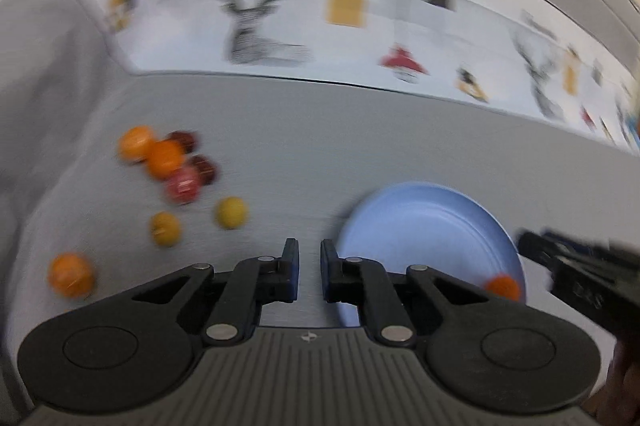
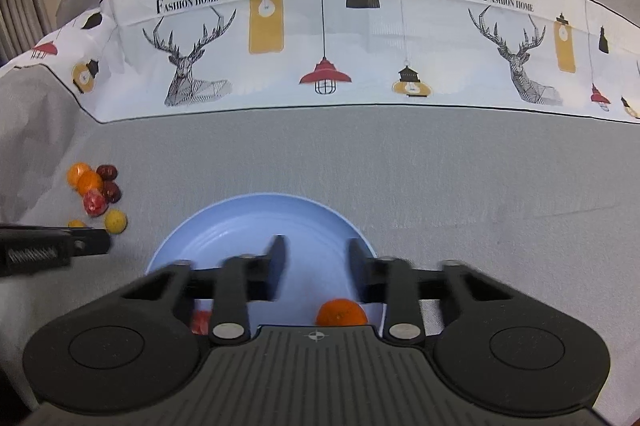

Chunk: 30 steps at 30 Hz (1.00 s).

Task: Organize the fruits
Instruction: 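Grasp a plastic-wrapped orange with the left tool while the right tool grasps a yellow fruit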

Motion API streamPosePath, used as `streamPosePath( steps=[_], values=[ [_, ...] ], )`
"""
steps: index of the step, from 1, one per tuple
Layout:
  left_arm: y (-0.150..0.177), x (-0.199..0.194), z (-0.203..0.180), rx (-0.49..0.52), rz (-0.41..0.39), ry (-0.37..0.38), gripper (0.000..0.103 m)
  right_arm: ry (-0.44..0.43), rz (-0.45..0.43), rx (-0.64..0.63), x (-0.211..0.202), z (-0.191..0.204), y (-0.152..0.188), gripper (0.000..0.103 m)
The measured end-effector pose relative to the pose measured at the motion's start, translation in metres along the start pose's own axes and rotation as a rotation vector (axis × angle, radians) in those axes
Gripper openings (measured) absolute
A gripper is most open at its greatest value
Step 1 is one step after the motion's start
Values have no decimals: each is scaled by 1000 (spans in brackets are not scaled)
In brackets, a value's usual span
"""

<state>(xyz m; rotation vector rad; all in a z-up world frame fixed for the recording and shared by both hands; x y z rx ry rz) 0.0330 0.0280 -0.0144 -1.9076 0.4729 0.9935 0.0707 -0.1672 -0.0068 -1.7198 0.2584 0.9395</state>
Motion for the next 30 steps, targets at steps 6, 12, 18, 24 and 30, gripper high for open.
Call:
streamPosePath(
  steps=[6, 12, 18, 24, 30],
  values=[
    [-35, -2, 53, -144, 43, -90, 13, -62, -45, 19, 5, 19, -11, 16],
    [-59, -21, 122, -352, -4, -208, 35, -170, -98, -28, 9, 56, -28, 17],
    [-60, -18, 154, -468, 41, -301, 50, -242, -85, -52, 29, 100, -42, 17],
    [-56, -3, 163, -504, 111, -311, 53, -297, -66, -78, 55, 141, -53, 27],
    [-57, 4, 164, -493, 123, -330, 53, -293, -28, -87, 93, 166, -59, 45]
  ],
)
Point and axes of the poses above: each gripper's, at about its wrist camera, not at the fingertips, and x roughly the way its jaws point, z to its left, y to its underside, the point moved 4 cm from there along x, roughly the way its jaws point, and after that the axes turned 15 degrees about -x, right-handed, at the moved point
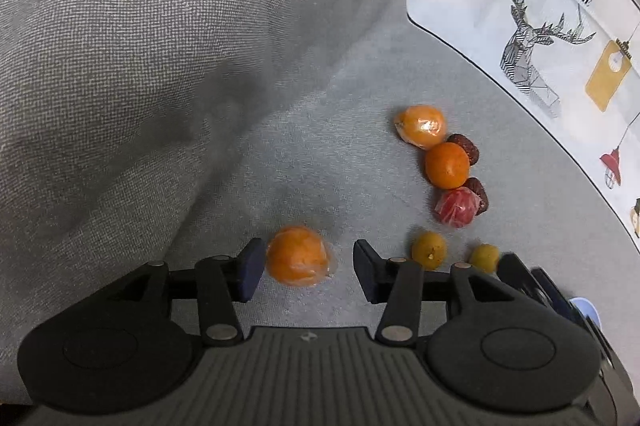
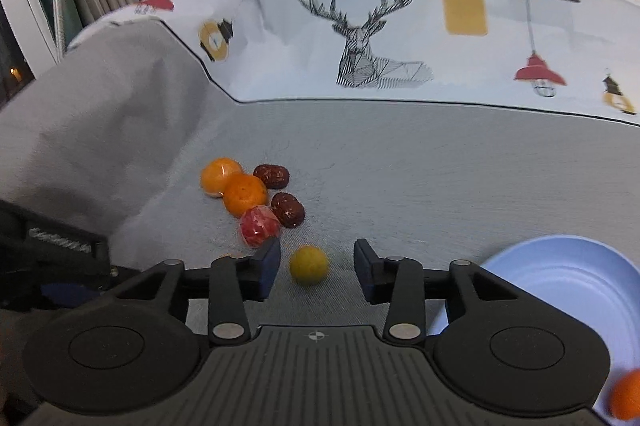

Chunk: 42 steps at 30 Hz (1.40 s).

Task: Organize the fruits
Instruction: 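Grasp a plastic-wrapped orange with the left tool while the right tool grasps a yellow fruit, then carry the wrapped orange with the left tool while the right tool carries the yellow fruit over the plate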

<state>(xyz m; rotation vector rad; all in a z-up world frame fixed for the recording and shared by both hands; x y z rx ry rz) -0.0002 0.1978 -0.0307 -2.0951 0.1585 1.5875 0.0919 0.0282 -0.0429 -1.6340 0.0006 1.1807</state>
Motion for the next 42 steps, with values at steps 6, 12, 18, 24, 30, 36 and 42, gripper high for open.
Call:
streamPosePath(
  steps=[6, 12, 18, 24, 30, 36, 42],
  values=[
    [0, 7, 0, 0, -6, -36, 53, 16, 90, -58, 37, 11, 5, 45],
    [2, 14, 0, 13, -6, -80, 42, 19, 71, -106, 33, 17, 4, 27],
    [3, 8, 0, 11, -6, -36, 40, -16, 29, -104, -13, 5, -1, 27],
    [18, -6, -20, 101, 107, 193, 40, -70, 34, -113, -84, 4, 21, 27],
    [62, -16, -43, 346, 187, 278, 40, -137, 127, -76, -98, 27, 65, 27],
    [88, -3, -48, 439, 201, 187, 40, -132, 241, -205, -77, 38, 100, 28],
    [93, 4, -53, 470, 182, 158, 40, -140, 240, -228, -78, 39, 96, 27]
  ],
)
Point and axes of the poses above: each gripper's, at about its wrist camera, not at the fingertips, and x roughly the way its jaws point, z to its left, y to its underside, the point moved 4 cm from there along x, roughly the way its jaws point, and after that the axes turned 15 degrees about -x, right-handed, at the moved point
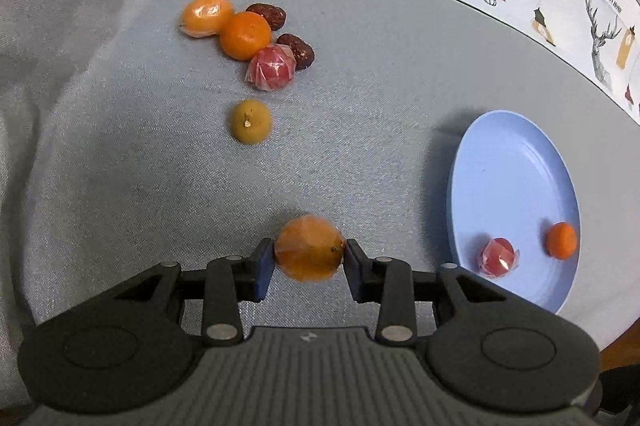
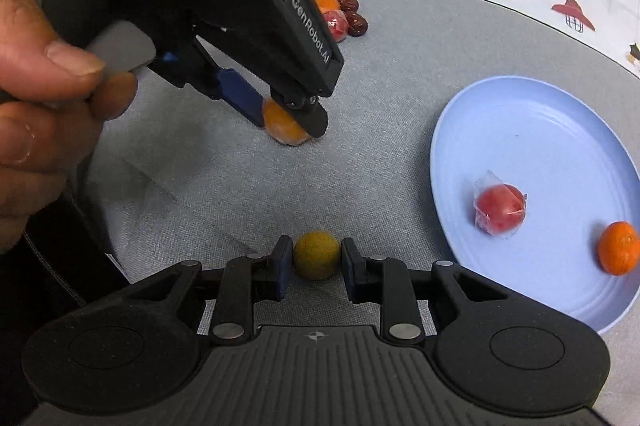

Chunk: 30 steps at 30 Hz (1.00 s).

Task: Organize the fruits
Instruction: 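Carry the wrapped orange with the left tool while the right tool carries the yellow fruit over the plate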

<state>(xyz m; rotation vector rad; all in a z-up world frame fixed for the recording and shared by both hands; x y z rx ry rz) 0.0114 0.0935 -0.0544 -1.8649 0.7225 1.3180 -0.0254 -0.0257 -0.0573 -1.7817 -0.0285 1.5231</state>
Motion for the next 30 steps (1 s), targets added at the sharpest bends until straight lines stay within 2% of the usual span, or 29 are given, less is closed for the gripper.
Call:
streamPosePath(
  steps=[6, 11, 14, 18, 21, 23, 27, 30],
  values=[
    [-3, 3, -9, 31, -7, -13, 41, 7, 1, -38, 0, 2, -7, 27],
    [-4, -6, -21, 85, -70, 8, 40, 39, -106, -45, -27, -2, -21, 27],
    [-7, -10, -22, 69, -99, 29, 40, 79, -172, -17, -43, -12, -26, 27],
    [-11, -23, -26, 11, -150, 130, 40, 157, -230, 27, -60, -32, -22, 27],
    [-7, -29, -39, 24, -175, 200, 40, 220, -271, 76, -68, -49, -14, 27],
    [-6, -31, -46, 31, -197, 221, 40, 268, -300, 116, -77, -64, -7, 27],
    [-6, -34, -54, 7, -215, 295, 40, 364, -324, 249, -95, -106, 10, 27],
    [-4, -38, -65, 11, -213, 375, 40, 387, -320, 346, -101, -131, 27, 27]
  ],
)
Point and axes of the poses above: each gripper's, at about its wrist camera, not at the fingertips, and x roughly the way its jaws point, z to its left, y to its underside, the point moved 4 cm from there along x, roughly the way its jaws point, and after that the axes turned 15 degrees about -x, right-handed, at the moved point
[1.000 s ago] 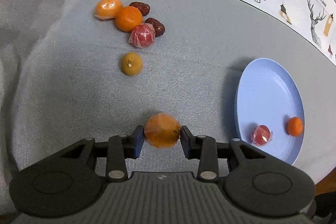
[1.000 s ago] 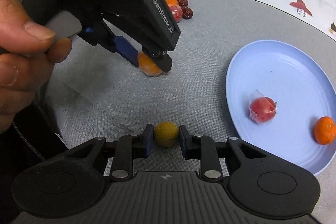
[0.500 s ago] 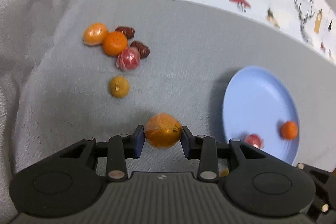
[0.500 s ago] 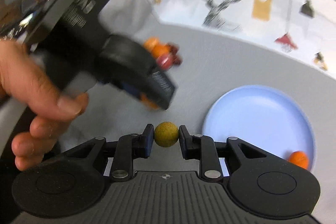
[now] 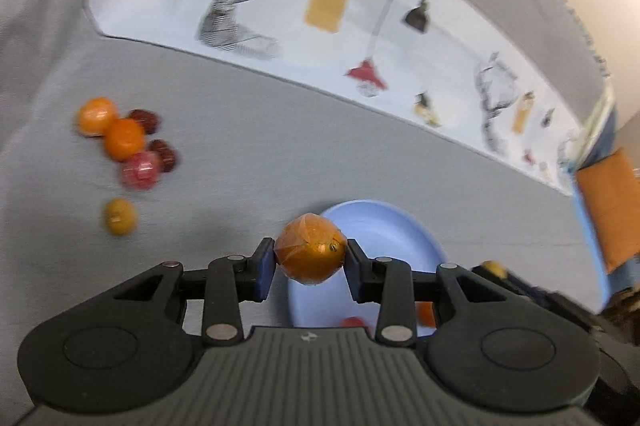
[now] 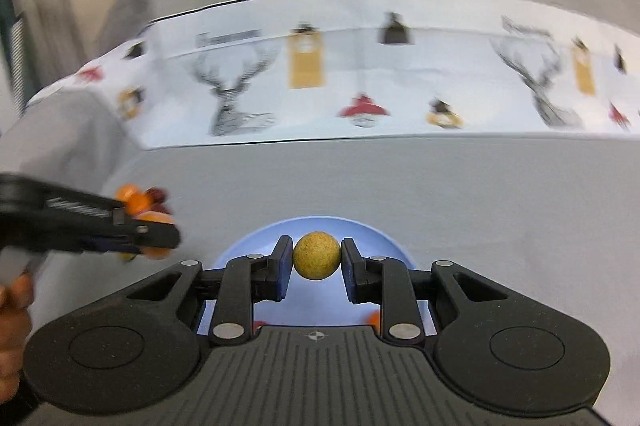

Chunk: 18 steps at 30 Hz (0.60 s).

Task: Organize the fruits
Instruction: 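Carry the wrapped orange with the left tool while the right tool carries the yellow fruit over the plate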

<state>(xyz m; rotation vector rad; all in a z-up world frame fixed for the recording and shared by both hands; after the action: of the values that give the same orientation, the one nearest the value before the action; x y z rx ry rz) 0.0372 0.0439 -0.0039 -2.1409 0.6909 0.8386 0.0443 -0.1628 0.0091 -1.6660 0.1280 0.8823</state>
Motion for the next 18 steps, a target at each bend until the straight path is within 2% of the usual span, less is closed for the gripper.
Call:
streamPosePath(
  steps=[3, 10, 18],
  values=[
    [6, -2, -16, 61, -12, 30, 40, 11, 19, 60, 2, -12, 7, 27],
    [19, 1, -37, 164, -32, 67, 40, 13, 41, 56, 2, -11, 10, 27],
    [36, 10, -49, 287, -34, 46, 40, -7, 153, 16, 19, 0, 16, 27]
  ],
)
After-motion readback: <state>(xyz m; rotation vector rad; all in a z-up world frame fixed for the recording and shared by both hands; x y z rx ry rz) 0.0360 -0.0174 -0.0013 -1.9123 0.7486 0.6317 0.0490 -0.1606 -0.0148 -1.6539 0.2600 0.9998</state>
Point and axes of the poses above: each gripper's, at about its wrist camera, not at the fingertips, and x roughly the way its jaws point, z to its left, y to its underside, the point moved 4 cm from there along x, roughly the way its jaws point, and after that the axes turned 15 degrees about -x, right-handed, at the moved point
